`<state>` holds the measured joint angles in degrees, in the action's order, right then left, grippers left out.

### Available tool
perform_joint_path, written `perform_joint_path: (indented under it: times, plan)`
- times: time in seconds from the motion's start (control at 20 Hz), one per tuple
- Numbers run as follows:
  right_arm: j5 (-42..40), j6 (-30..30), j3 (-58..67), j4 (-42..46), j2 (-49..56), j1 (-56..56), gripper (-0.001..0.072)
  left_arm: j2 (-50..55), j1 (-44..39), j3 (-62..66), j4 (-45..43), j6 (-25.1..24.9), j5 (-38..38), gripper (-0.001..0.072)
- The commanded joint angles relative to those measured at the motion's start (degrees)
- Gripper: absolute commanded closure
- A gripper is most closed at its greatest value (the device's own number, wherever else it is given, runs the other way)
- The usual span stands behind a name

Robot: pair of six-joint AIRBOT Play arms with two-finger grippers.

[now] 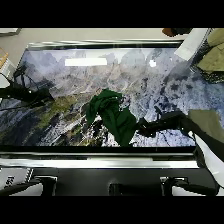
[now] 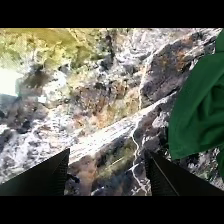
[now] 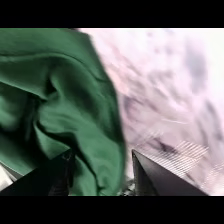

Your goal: Fold the clothes and pants, and hang the long-sleeved shirts on hangers.

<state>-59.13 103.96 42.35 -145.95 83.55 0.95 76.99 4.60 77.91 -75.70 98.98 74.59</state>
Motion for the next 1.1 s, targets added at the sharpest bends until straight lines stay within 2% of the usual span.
perform_joint_path:
  times: [0.0, 0.05, 0.1, 0.2, 0.25, 0.45, 0.55, 0.7, 1.05]
  plan:
    - [5.2, 0.0, -0.2, -1.4, 1.0, 2.3, 0.0347, 0.5, 0.0, -0.1, 0.0, 0.0, -0.2, 0.0172]
    - [5.8, 0.0, -0.2, -1.5, 1.0, 2.6, 0.0373, 0.9, 0.0, -0.1, 0.0, 0.0, -0.3, 0.0172]
    - [6.0, 0.0, -0.2, -1.6, 1.0, 2.6, 0.0436, 1.3, 0.0, -0.3, 0.3, 0.0, -0.8, 0.0172]
    - [6.3, 0.4, -0.2, -1.5, 1.0, 2.6, 0.0672, 2.1, 0.0, -2.6, 3.4, 0.0, -3.5, 0.0172]
    - [6.3, 0.4, -0.2, -1.5, 0.9, 2.4, 0.0680, 2.3, 0.0, -4.9, 6.4, -0.8, -5.8, 0.0172]
    - [6.3, 0.1, -0.2, -1.2, -2.4, 2.4, 0.0680, 4.0, -1.0, -17.8, 23.4, -10.9, -14.0, 0.0173]
    - [6.2, -1.2, -0.2, -0.5, -4.5, 2.4, 0.0681, 4.8, -2.5, -22.4, 29.3, -14.6, -17.2, 0.0174]
    - [5.7, -3.1, -0.2, 0.4, -6.6, 2.4, 0.0680, 6.9, -5.4, -24.4, 33.4, -18.3, -19.3, 0.0174]
    - [4.6, -3.6, -0.2, 0.5, -10.3, 2.4, 0.0680, 12.9, -11.7, -24.4, 41.9, -22.7, -23.4, 0.0174]
